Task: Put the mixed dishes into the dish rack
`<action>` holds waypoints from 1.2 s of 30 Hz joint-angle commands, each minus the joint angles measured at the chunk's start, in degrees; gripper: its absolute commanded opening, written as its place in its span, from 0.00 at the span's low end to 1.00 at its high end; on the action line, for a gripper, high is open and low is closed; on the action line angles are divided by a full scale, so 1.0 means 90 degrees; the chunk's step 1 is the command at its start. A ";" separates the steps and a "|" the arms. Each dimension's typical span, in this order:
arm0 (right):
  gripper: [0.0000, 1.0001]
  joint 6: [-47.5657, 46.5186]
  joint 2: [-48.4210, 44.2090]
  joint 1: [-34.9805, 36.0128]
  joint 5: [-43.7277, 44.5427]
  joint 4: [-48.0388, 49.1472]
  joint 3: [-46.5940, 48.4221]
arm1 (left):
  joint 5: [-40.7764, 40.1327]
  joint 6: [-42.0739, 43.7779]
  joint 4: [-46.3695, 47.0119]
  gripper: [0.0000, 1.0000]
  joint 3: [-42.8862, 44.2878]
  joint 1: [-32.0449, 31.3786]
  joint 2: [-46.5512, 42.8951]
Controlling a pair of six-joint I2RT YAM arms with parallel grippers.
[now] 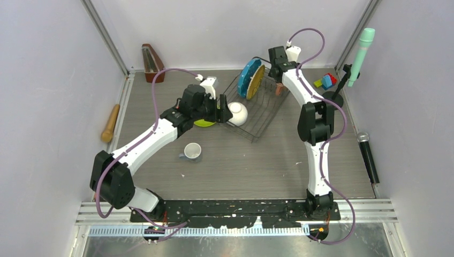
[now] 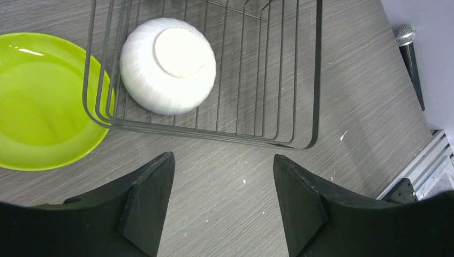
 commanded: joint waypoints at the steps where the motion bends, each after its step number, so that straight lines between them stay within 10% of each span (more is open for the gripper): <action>1: 0.00 0.0317 -0.0145 -0.0140 -0.0204 0.0213 -0.0032 | 0.0113 0.0121 0.0022 0.70 -0.0018 -0.0022 -0.0238; 36: 0.00 0.1832 0.1169 -0.0943 -0.2879 -0.2447 0.2508 | 0.0248 0.0053 -0.0067 0.71 -0.0018 -0.0017 -0.0261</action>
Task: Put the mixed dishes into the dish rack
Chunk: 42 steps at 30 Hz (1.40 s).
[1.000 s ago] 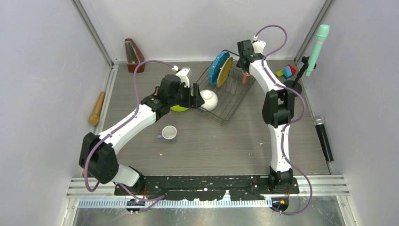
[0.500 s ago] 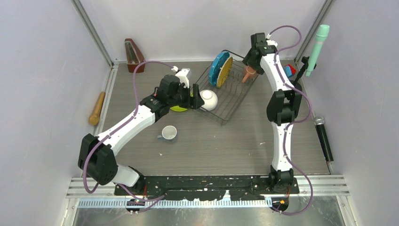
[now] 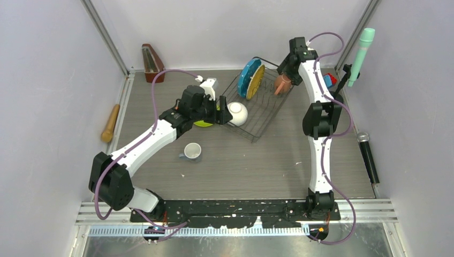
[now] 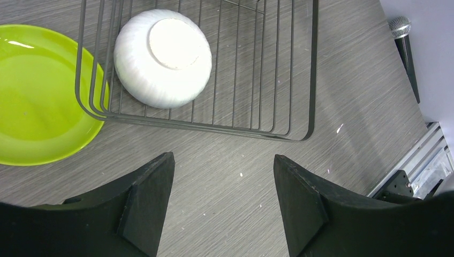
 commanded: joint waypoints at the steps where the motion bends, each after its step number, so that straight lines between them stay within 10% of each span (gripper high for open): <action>1: 0.00 0.0486 0.0334 -0.0022 -0.0108 -0.0011 0.0167 | 0.0121 0.0057 0.0027 0.71 0.0057 -0.0025 -0.0162; 9: 0.68 0.0221 0.0187 0.0040 0.0365 0.0082 0.0122 | 0.0129 0.0077 -0.0012 0.71 0.0156 -0.0016 -0.0034; 16: 0.99 0.0011 -0.0289 0.0149 0.0730 0.0222 0.0024 | 0.0167 0.0058 -0.0034 0.71 0.0242 -0.0027 0.0020; 32: 0.98 -0.0815 -0.1309 0.0277 0.1318 0.0147 -0.0167 | 0.0078 0.0116 -0.0149 0.71 0.0292 -0.0033 0.0020; 38: 0.71 -0.1245 -0.1765 0.0378 0.0841 0.0226 -0.0758 | 0.0094 0.0068 -0.0158 0.71 0.0263 -0.0027 0.0012; 42: 0.30 -0.1147 -0.2029 0.0402 0.0592 0.0400 -0.1375 | 0.0101 0.0067 -0.0176 0.71 0.0263 -0.0027 0.0000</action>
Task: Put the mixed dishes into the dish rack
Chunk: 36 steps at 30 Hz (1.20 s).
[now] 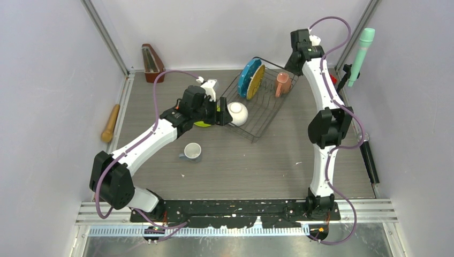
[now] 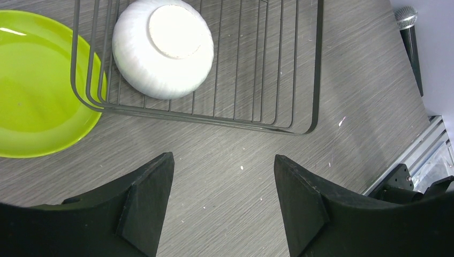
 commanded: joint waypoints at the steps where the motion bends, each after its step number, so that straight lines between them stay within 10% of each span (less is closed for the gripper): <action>1: 0.20 -0.0016 -0.0451 0.0093 -0.0373 0.0190 -0.0534 | 0.0037 0.0065 0.0018 0.71 0.0211 -0.0026 -0.0075; 21: 0.02 0.0337 0.0777 -0.0041 -0.0402 0.0630 0.0197 | -0.0002 0.0146 -0.0071 0.72 0.0205 -0.0024 -0.0014; 36: 0.09 0.0308 0.0738 -0.0280 0.0001 0.0985 0.0143 | -0.0164 0.0199 -0.0229 0.72 0.0323 -0.0026 0.0085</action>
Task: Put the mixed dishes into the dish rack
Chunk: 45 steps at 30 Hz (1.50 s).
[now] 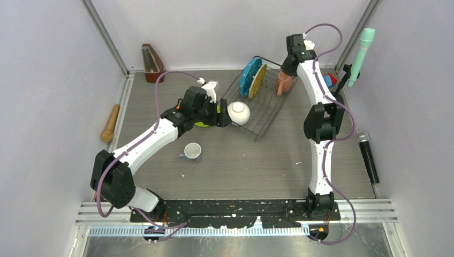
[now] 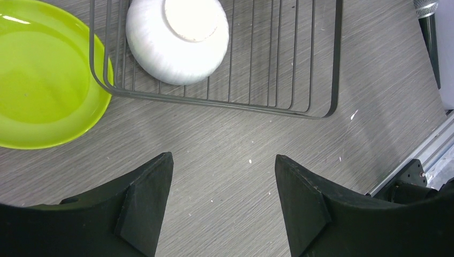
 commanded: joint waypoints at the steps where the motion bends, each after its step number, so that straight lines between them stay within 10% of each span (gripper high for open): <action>1: 0.11 -0.0064 -0.0115 -0.0181 0.0210 0.0320 0.0027 | -0.0159 0.0060 -0.0058 0.73 0.0330 -0.0021 0.0021; 13: 0.47 -0.0095 -0.1765 0.0076 0.0190 0.0291 -0.0857 | -0.1052 0.0252 -0.1032 0.79 0.0455 0.0371 -0.0522; 28: 0.99 0.1147 -0.4644 0.0716 0.0089 0.1556 -0.5543 | -0.2374 -0.0704 -0.1379 1.00 -0.0269 0.1133 -0.1549; 40: 0.98 0.1294 -0.4890 0.0804 0.0159 0.1733 -0.6421 | -0.2829 -0.0839 -0.2264 1.00 -0.0383 0.1280 -0.1991; 45: 0.81 0.1347 -0.4701 0.0804 0.0195 0.1724 -0.6418 | -0.2732 -0.0870 -0.2291 1.00 -0.0436 0.1280 -0.2156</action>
